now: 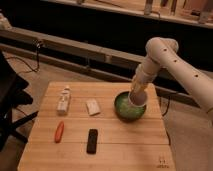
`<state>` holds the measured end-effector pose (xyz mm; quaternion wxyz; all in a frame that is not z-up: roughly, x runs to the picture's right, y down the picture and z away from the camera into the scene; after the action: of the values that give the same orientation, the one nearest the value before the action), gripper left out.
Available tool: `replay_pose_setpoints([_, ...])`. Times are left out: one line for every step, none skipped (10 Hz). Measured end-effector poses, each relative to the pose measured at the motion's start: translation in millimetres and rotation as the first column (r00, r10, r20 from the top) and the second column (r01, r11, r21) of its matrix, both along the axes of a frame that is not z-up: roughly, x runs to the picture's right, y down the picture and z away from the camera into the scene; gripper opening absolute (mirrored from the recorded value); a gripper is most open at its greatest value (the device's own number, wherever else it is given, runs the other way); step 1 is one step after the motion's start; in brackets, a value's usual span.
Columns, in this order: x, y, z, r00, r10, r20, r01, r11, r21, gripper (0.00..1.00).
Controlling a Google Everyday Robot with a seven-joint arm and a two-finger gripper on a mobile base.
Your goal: Place the ceramic cup in the ceramic bowl
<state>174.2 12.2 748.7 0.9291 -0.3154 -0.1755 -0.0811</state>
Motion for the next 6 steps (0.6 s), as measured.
replay_pose_setpoints([-2.8,1.3,-0.4,1.0,-0.006,0.002,0.006,1.0,-0.002,0.0])
replay_pose_setpoints([-6.0,1.4,0.5,1.0,-0.01,0.005,0.01,0.9999,-0.001,0.0])
replay_pose_setpoints([-5.3,2.9,2.7,1.0,-0.009,0.004,0.009,1.0,-0.002,0.0])
replay_pose_setpoints([-3.3,4.8,5.8,1.0,-0.006,0.003,0.006,1.0,-0.001,0.0])
replay_pose_setpoints([-1.9,6.6,8.4,1.0,-0.008,0.004,0.008,1.0,0.0,0.0])
replay_pose_setpoints([-2.5,8.3,11.0,1.0,-0.011,0.006,0.011,0.9999,-0.001,0.0])
